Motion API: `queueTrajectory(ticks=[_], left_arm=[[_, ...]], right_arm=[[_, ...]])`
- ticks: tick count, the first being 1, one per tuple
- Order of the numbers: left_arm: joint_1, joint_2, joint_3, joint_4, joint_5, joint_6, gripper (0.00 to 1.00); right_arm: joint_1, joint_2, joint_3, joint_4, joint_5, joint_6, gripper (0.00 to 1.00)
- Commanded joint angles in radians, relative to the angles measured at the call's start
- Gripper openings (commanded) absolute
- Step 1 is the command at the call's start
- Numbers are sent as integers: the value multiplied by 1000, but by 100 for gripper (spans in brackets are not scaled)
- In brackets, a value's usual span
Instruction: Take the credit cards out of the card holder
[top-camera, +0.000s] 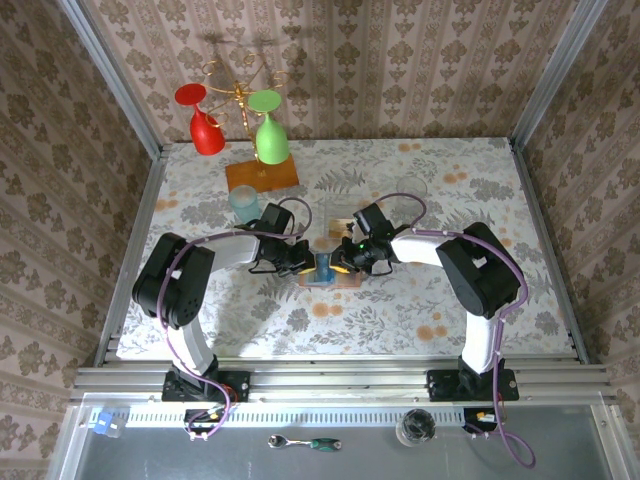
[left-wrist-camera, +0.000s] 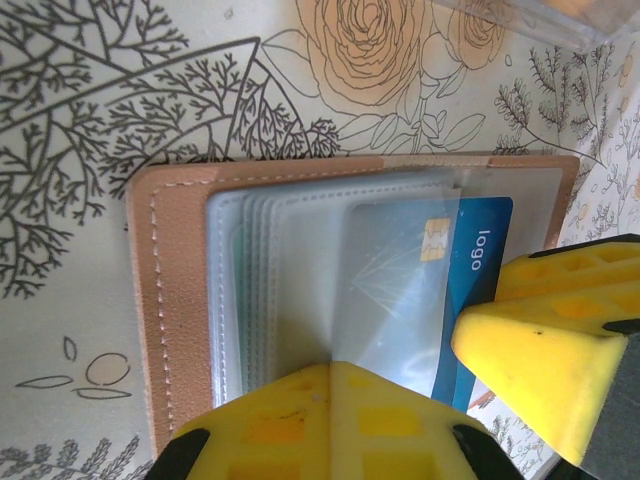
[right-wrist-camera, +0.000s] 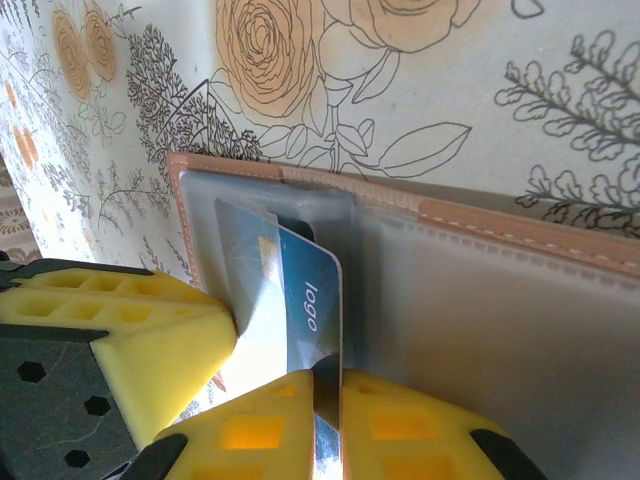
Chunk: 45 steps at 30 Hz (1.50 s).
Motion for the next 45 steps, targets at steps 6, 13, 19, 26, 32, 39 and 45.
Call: queueTrajectory(ticks=[6,13,19,26,32,39,45], left_arm=[[6,4,-34,-32,-12,12,0],[7,-12,-43,-31,-13,10,0],[9,-21,-47,-12,-5,-3,0],[10,-28,-37,-5,12,-12,0],[23,-44,-40,36,36,-39,1],[36,-73,-33,39,37,-44,3],[48,-89,-33,47,34,-52,4]], right_arm=[[-23,-59,-34,-62,33,-30,9],[-28,-104,-27,-119,57,-62,7],[-32,-154,-13,-191,77,-109,4],[-40,-199,28,-287,110,-182,3],[-43,-180,132,-439,130,-398,2],[-43,-107,321,-701,196,-805,2],[-42,-27,486,-871,267,-1163,0]])
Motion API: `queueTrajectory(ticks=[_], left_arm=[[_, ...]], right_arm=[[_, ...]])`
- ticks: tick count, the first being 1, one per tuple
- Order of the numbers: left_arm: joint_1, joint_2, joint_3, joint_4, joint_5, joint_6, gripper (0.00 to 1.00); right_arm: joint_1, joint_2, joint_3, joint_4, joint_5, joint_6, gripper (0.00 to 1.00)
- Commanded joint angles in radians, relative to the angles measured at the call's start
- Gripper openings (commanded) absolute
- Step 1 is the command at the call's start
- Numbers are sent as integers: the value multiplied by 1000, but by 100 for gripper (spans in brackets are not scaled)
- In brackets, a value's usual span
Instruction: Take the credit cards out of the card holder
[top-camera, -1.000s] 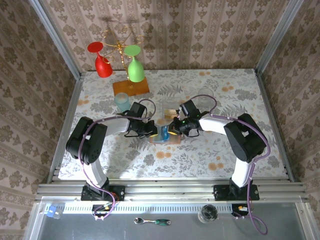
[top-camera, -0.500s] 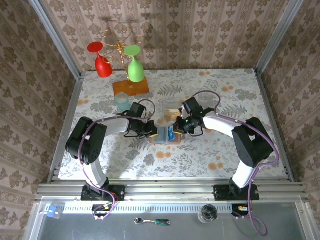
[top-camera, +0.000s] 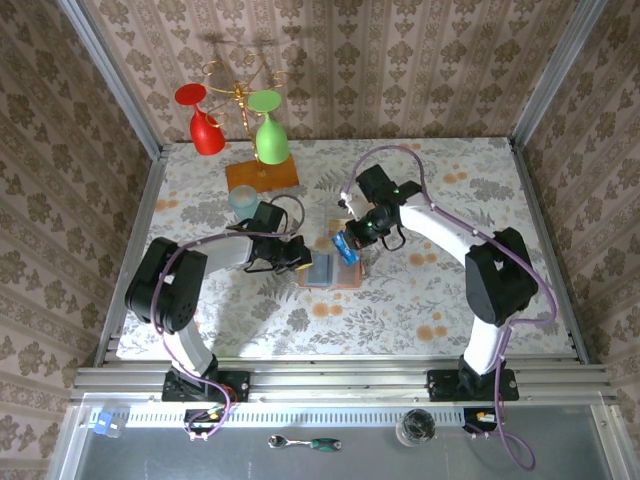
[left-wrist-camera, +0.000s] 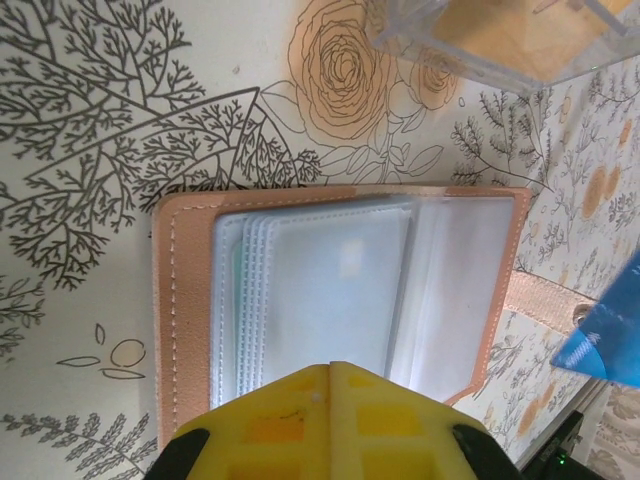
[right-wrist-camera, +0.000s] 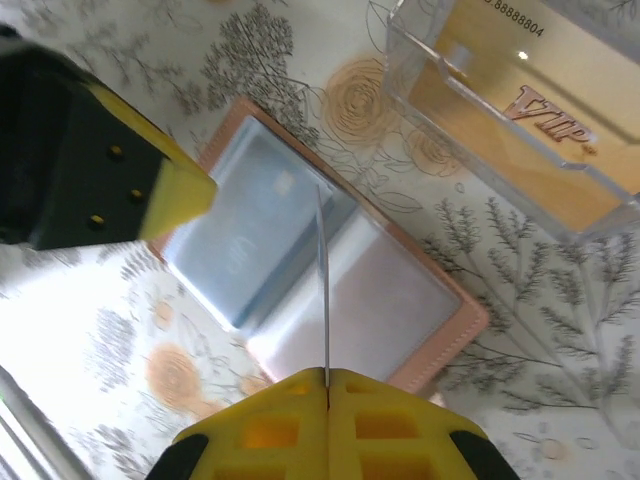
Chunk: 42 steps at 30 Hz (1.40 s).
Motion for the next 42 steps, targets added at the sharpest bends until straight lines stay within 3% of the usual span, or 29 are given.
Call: queueTrajectory(ticks=[1,7,12,29,42], left_arm=[[13,-40,-5,9,10,-11,4],[27,-66,-5,-16,11,-2,4],[82,-75,1,-34,19,5,6],[111,-39,53,-56,32,4,6],[118,-15,45,-50,28,-6,6]], right_arm=[[-6,48,87,-172,88,-308,0],[1,91,177,-227,202,-580,0],[-9,166,313,-295,250,-690,0],[-60,518,956,-524,218,-792,0],[-59,608,994,-502,201,-796,0]])
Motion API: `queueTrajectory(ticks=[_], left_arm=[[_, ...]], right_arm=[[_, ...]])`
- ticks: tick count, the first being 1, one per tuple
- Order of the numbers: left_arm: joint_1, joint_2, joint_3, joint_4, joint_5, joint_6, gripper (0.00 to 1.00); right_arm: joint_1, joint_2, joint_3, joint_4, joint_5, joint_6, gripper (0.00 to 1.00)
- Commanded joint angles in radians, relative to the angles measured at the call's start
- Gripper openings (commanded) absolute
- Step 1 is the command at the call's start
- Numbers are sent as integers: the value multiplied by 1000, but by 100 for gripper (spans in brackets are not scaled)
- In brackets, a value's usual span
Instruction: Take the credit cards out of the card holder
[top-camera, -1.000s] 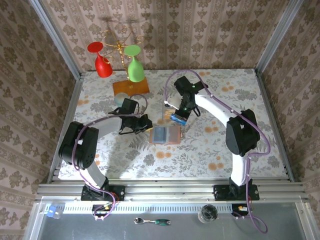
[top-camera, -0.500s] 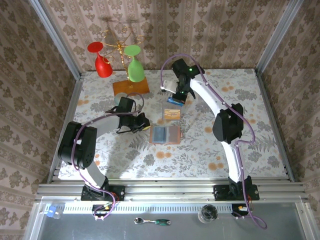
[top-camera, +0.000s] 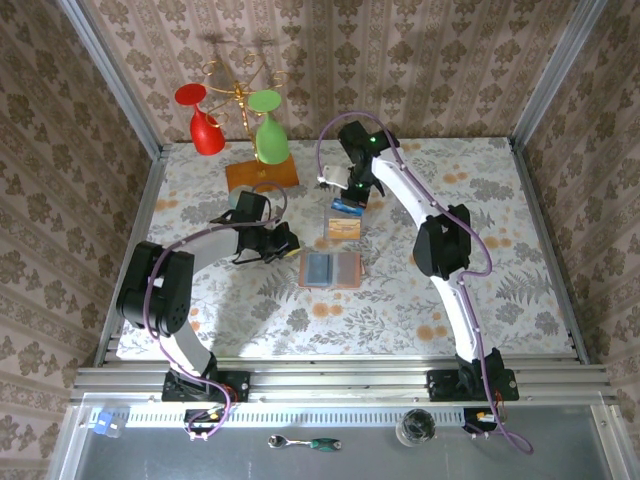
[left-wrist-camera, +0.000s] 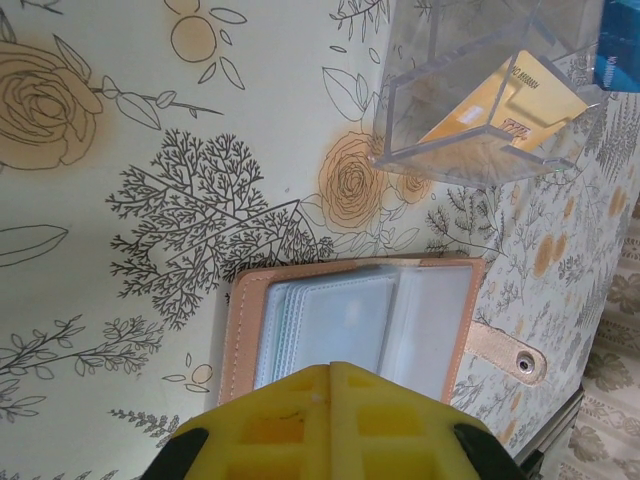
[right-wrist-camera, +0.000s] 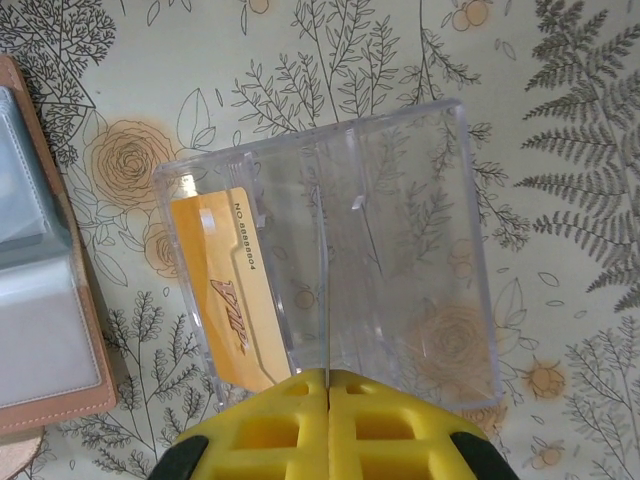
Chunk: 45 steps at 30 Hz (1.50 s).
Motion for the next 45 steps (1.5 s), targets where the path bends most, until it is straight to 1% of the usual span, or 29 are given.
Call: queueTrajectory(ticks=[1,2,6,8,12,16,18,22,36,40,45], left_arm=[[11,22,6,-13,13,-5,6],[12,22,2,-10,13,-8,7],[11,25,-3,-1,13,-11,7],[11,28,-2,1,16,-12,6],[12,30,0,5,17,-16,7],[10,31,2,3,18,-12,7],[12,34,2,4,19,-12,7],[11,34,-1,6,21,-13,7],[11,43,-11,20,33,-16,7],[8,42,-17,26,39,-19,7],[1,46,-28,41,41,-21,7]], right_arm=[[-1,30,25,-18,-2,-12,1],[-1,31,24,-14,2,-13,3],[-1,22,18,39,40,13,19],[-2,8,2,75,60,26,19],[-2,-33,-57,158,79,41,18],[0,-59,-110,231,86,56,11],[-1,-59,-125,245,86,61,8],[0,-55,-146,262,77,64,6],[6,-60,-232,280,25,67,5],[7,-90,-252,321,39,84,5],[10,-153,-299,391,56,143,9]])
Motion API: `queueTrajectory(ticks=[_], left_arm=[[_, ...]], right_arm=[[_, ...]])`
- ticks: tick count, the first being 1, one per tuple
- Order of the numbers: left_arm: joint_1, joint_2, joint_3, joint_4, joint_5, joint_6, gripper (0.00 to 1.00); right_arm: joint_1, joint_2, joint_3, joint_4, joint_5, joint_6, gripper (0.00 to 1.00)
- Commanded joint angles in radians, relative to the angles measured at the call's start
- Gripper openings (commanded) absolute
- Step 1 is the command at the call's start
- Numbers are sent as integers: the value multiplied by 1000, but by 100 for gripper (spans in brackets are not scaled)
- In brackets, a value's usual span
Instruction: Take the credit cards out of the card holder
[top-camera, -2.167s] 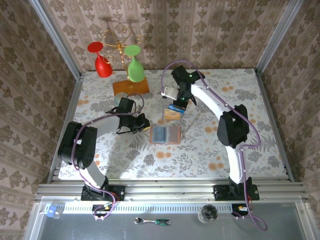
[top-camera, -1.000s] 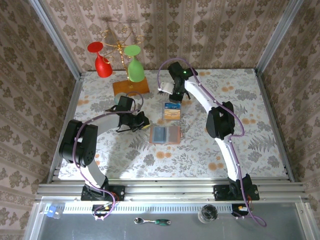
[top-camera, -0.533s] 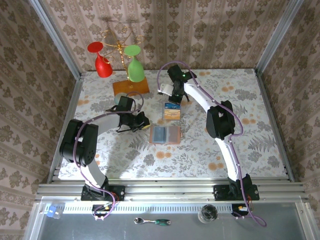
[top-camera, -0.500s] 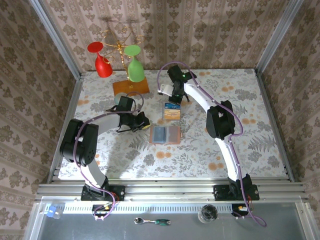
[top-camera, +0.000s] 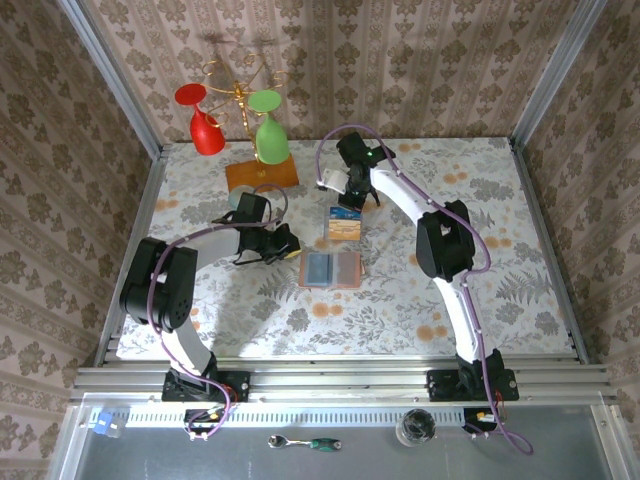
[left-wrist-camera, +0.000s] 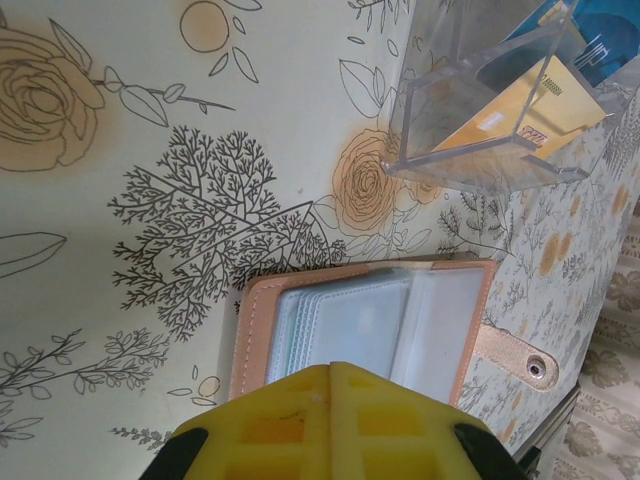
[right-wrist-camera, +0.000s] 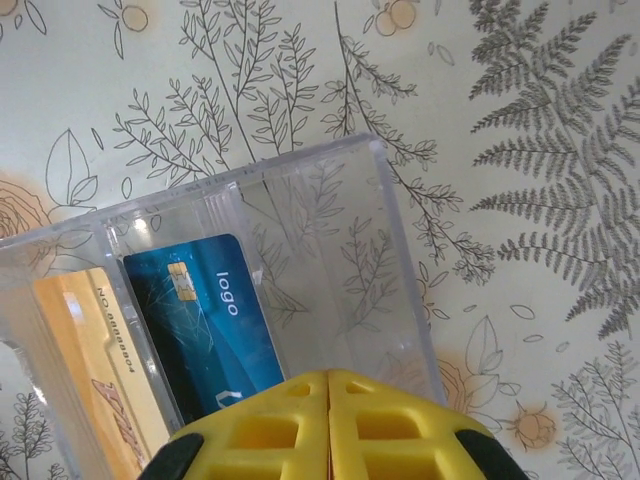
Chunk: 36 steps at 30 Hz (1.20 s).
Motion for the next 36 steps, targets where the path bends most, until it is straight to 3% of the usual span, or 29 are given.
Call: queueTrajectory(ticks=[1,8,19,28,36], left_arm=[[-4,15,-20,14,18,-15,7],[-10,2,-44,25,9,-15,6],[-22,-2,-103,63,7,-7,3],[-50,9,-144,110,9,-21,2],[-59,-7,-148,101,-11,-18,1]], right_arm=[[11,-100,-39,68,8,74,10],[51,-230,-212,188,-5,280,13],[83,-420,-547,324,-118,761,16],[95,-475,-703,381,-232,991,16],[136,-466,-741,414,-286,1159,16]])
